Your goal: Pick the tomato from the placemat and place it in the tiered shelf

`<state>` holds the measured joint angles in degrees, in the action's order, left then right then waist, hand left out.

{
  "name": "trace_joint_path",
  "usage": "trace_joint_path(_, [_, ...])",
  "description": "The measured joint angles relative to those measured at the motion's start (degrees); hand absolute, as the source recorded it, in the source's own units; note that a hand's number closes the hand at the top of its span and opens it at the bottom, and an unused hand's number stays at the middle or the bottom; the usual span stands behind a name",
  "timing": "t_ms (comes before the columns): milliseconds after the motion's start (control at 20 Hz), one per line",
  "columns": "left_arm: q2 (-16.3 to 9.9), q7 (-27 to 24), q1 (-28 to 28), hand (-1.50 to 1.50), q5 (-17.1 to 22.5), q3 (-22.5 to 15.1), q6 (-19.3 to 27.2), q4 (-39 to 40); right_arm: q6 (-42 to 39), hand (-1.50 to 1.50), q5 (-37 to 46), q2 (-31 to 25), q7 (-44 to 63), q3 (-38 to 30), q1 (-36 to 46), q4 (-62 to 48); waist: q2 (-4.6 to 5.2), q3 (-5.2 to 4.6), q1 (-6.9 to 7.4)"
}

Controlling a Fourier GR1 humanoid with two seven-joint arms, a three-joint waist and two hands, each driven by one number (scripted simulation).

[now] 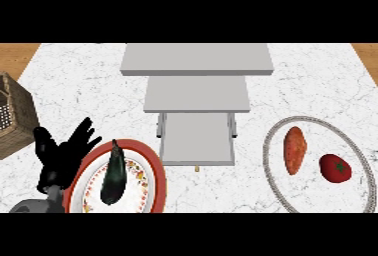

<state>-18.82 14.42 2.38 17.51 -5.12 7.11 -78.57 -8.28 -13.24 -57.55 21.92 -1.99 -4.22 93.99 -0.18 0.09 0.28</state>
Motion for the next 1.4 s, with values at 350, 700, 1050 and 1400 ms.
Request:
trace_joint_path(350, [1.5,-1.2,0.3,0.0,-1.6,0.9,-0.3,1.4,-1.2,-1.5,7.4,3.7,6.6,4.1,1.6,2.8,-0.14,0.23,-0.1])
trace_joint_path(700, [3.0,-0.4,0.5,0.0,-3.7,1.3,0.3,0.8,-0.6,-1.5,15.2,8.3,10.7,5.0,0.9,3.6,-0.2,0.28,-0.24])
trace_joint_path(1050, [3.2,-2.2,-0.3,0.0,-3.8,3.3,-2.6,1.0,-0.8,-1.5,21.7,13.6,12.3,4.6,0.3,4.4,-0.18,0.22,-0.34])
trace_joint_path(1400, [3.6,-0.4,-0.4,0.0,-4.3,4.4,-3.6,0.3,-0.6,-1.5,29.0,18.4,11.2,5.4,0.7,1.0,-0.09,0.16,-0.23])
